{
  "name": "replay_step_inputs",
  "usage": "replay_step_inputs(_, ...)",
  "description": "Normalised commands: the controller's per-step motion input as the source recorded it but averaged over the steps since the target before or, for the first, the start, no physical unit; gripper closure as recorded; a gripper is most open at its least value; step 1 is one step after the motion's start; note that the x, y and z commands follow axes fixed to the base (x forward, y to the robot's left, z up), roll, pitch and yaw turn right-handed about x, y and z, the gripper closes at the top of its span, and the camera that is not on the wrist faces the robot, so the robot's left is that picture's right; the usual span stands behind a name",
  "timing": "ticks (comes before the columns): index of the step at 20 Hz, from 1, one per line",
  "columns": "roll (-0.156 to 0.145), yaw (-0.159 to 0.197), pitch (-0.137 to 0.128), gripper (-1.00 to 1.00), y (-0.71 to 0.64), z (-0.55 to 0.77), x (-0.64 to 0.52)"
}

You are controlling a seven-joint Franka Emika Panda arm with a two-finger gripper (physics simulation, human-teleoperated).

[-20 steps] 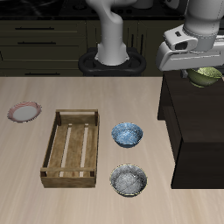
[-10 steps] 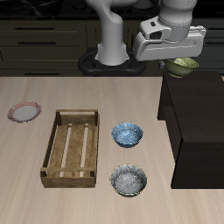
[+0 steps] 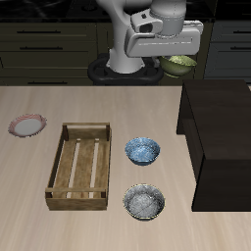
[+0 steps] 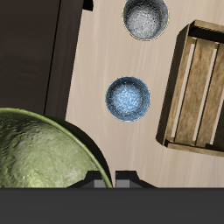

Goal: Place the green bowl on the plate

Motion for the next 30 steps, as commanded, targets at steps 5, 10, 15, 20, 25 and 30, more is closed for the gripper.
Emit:
replay_step_inputs(5,-0.024,-0.019,0.006,1.00,-0.57,-0.06,-0.15)
replay_step_inputs(10,-0.018,-0.023,0.014,1.00,-0.38,-0.13,-0.06)
replay_step_inputs(15,-0.033,-0.045,0.010,1.00,-0.57,-0.10,0.00)
replay_step_inputs(20,-0.032,-0.044,0.012,1.00,-0.61,-0.09,-0.16)
replay_step_inputs(25,0.018,-0.015,0.009,1.00,-0.50,-0.09,-0.20)
replay_step_inputs(30,0.008,-0.027,0.007,1.00,-0.38,-0.02,-0.06)
